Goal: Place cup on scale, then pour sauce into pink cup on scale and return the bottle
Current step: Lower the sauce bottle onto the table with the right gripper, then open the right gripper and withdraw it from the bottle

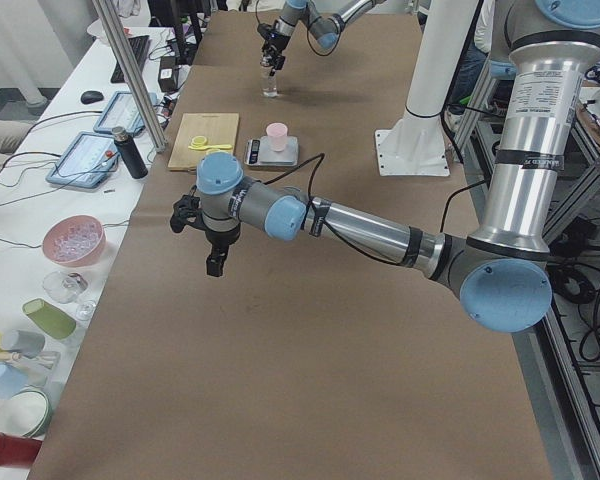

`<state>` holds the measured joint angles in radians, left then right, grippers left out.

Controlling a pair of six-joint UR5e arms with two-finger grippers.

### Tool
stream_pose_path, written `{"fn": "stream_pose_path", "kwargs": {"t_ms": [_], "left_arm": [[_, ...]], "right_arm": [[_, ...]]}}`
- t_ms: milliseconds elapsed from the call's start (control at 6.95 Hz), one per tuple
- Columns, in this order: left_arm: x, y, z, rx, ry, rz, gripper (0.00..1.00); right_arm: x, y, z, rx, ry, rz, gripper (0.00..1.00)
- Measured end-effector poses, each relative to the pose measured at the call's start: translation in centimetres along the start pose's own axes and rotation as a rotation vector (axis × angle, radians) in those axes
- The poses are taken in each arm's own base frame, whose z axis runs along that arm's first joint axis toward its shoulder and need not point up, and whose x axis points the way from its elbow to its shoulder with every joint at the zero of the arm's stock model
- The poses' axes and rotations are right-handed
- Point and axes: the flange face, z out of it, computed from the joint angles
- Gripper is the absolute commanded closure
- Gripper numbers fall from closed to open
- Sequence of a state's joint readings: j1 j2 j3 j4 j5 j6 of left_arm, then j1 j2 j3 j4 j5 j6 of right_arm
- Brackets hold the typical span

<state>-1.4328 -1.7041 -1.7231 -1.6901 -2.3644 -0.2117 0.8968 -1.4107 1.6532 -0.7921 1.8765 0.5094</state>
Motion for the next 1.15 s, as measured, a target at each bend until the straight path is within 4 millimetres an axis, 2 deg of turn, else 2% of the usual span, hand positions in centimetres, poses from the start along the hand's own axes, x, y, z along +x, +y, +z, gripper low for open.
{"fn": "stream_pose_path", "kwargs": {"t_ms": [431,1151], "left_arm": [[0.2,0.0,-0.2,0.004,-0.001,0.004,0.03],[0.2,0.0,-0.2,0.004,-0.002,0.004,0.03]], "right_arm": [[1.7,2.0,-0.8,-0.01,-0.005,0.011,0.0],[1.3,2.0,-1.8,0.012,-0.018,0.03,0.0]]}}
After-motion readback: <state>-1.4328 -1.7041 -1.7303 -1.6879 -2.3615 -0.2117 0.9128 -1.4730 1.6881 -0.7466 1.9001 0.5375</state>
